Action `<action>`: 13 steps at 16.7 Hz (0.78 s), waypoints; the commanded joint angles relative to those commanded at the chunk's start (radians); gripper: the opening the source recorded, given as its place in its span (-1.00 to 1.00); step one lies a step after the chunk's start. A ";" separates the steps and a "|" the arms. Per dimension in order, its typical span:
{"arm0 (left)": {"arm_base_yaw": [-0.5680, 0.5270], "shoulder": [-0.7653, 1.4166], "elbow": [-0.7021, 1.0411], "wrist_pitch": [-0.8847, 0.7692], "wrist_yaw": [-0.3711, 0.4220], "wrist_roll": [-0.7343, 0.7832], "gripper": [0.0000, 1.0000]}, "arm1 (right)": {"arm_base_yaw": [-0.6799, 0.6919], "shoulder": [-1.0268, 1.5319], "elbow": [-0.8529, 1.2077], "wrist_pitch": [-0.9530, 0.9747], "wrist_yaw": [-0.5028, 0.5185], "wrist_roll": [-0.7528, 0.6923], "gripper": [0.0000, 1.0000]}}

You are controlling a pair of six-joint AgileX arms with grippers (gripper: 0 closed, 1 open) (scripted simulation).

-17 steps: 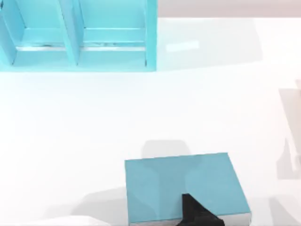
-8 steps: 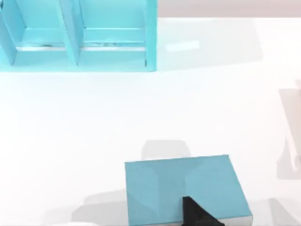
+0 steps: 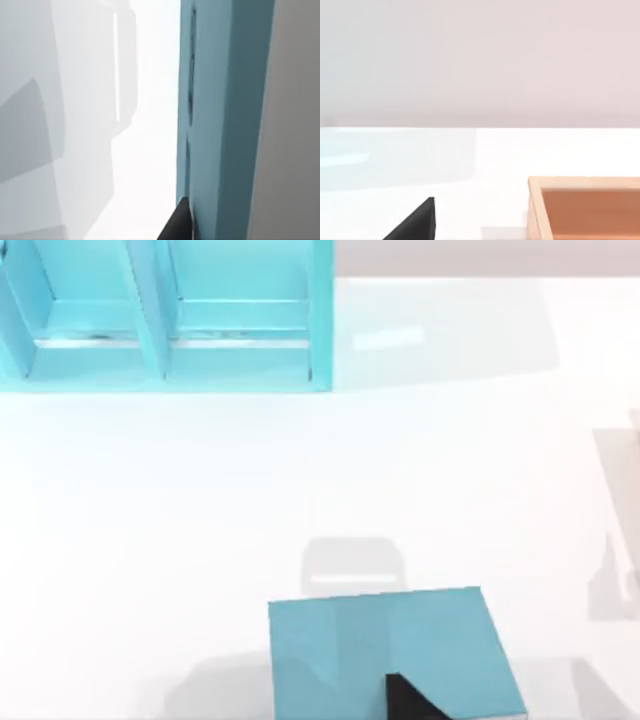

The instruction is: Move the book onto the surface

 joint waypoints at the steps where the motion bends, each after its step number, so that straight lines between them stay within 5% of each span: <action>1: 0.000 0.002 -0.001 0.004 0.000 0.000 -1.00 | 0.000 0.000 0.000 0.000 0.000 0.000 1.00; 4: 0.000 0.002 -0.001 0.004 0.000 0.000 -1.00 | 0.000 0.000 0.000 0.000 0.000 0.000 1.00; 13: 0.000 0.002 -0.001 0.004 0.000 0.000 0.36 | 0.000 0.000 0.000 0.000 0.000 0.000 1.00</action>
